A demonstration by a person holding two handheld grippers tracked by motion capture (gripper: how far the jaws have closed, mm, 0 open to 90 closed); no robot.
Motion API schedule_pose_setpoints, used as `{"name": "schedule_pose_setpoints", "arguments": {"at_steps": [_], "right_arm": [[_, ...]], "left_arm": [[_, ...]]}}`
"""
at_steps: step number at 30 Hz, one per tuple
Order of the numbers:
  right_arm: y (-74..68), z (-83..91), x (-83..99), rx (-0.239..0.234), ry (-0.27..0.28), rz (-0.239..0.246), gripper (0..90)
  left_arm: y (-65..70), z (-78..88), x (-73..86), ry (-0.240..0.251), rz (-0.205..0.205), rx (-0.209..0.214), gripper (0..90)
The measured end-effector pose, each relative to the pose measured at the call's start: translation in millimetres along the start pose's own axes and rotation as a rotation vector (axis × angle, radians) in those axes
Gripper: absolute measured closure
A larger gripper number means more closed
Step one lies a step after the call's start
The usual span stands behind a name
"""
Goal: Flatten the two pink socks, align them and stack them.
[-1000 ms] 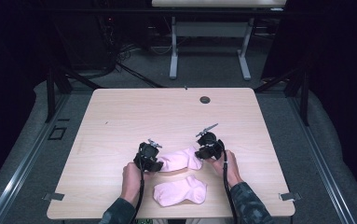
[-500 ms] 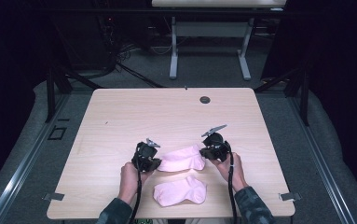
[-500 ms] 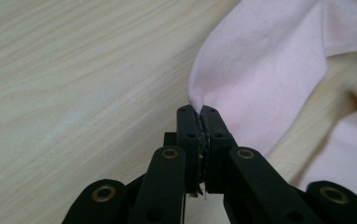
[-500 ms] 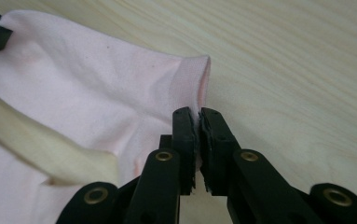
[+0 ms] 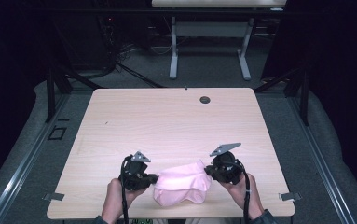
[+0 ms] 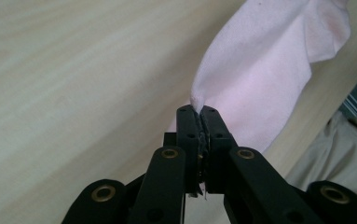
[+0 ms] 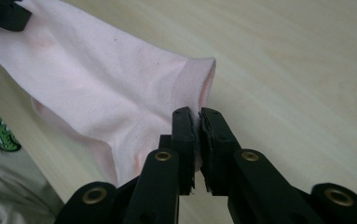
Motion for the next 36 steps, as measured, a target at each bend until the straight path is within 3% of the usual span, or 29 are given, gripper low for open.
{"name": "schedule_pose_setpoints", "arguments": {"at_steps": [6, 9, 10, 16, 21, 23, 27, 32, 36], "right_arm": [[-12.8, -26.1, 24.1, -0.033, -0.045, -0.019, 84.0], [-15.5, -35.6, 30.6, -0.036, -0.072, -0.009, 83.9], [-19.3, -42.9, 35.1, -0.041, -0.083, -0.022, 83.9], [-22.6, -50.1, 38.8, -0.034, -0.083, -0.014, 83.8], [-24.6, -53.4, 40.5, -0.023, -0.074, -0.014, 82.8], [-23.7, -51.5, 41.1, -0.017, -0.083, 0.002, 78.4], [-21.4, -43.9, 38.5, 0.006, -0.040, -0.008, 61.9], [-15.2, -21.3, 32.9, 0.033, 0.029, -0.033, 27.8], [-7.8, -3.6, 33.0, 0.065, 0.069, -0.041, 17.0]], "left_arm": [[-8.1, -23.9, 28.1, -0.090, 0.024, -0.013, 88.0], [-8.9, -27.5, 31.5, -0.099, 0.019, -0.025, 87.9], [-10.4, -28.1, 32.0, -0.102, 0.011, -0.049, 87.9], [-14.8, -31.3, 33.0, -0.117, -0.012, -0.082, 87.8], [-17.5, -33.4, 32.9, -0.102, -0.009, -0.098, 84.1], [-19.1, -31.2, 30.4, -0.081, -0.003, -0.118, 67.4], [-21.8, -17.1, 22.5, 0.000, 0.001, -0.159, 36.8], [-25.0, 7.4, 15.3, 0.086, -0.011, -0.213, 21.3], [-34.0, 23.5, 14.5, 0.135, -0.013, -0.252, 15.2]]}}
Point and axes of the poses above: each handheld gripper's, and its own axes: z roughly backward along the jaws, x roughly out of its underside, y roughly to its right, the point moved 6 cm from there along -z, roughly forward along the jaws, and after that the axes turned 15 degrees about z, right-handed, at the moved point
